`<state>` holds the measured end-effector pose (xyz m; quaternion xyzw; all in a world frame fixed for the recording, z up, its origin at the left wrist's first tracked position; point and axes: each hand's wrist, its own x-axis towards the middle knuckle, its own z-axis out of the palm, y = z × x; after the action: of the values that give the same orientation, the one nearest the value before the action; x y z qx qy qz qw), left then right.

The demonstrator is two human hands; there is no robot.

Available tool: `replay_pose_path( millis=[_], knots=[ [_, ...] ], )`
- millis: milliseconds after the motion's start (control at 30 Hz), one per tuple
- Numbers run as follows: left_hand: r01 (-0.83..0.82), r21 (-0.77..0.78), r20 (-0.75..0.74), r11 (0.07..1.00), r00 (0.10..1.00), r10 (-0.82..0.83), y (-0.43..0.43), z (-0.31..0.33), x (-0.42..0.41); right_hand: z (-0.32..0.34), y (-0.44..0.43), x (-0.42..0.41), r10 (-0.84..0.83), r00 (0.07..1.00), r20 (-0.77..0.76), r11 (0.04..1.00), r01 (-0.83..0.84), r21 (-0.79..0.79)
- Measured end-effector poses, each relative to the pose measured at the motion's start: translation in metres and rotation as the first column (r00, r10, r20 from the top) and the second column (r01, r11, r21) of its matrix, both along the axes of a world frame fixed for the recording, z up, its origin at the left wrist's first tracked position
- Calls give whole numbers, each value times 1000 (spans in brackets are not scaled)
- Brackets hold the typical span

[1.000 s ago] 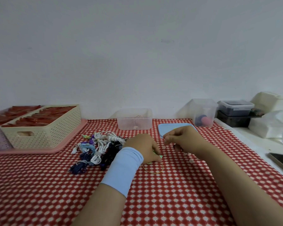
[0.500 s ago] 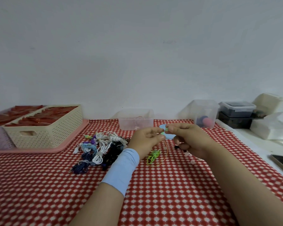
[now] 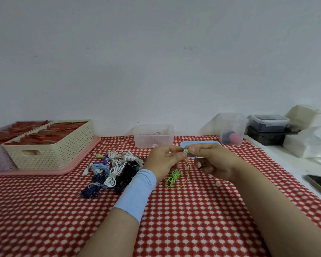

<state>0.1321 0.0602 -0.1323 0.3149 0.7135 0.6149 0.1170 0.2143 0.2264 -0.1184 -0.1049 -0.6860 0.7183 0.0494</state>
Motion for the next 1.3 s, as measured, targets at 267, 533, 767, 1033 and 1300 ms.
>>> replay_pose_path(
  millis=[267, 533, 767, 1033, 1300],
  knots=[
    [24, 61, 80, 998, 996, -29, -1, -2, -2, 0, 0, 1, 37, 999, 22, 999, -37, -4],
    [32, 47, 10, 998, 999, -32, -3, -3, -4, 1, -3, 3, 32, 999, 33, 999, -31, -18],
    [67, 56, 36, 996, 997, -69, -4, -4, -3, -3, -3, 1, 27, 999, 29, 999, -28, 42],
    [14, 35, 0, 999, 1000, -14, -3, -5, -6, -2, -13, 2, -57, 998, -6, 998, 57, 7],
    [-67, -3, -82, 998, 994, 66, -5, -3, -9, 3, -16, 7, -102, 987, -124, 977, 123, 173]
  ],
)
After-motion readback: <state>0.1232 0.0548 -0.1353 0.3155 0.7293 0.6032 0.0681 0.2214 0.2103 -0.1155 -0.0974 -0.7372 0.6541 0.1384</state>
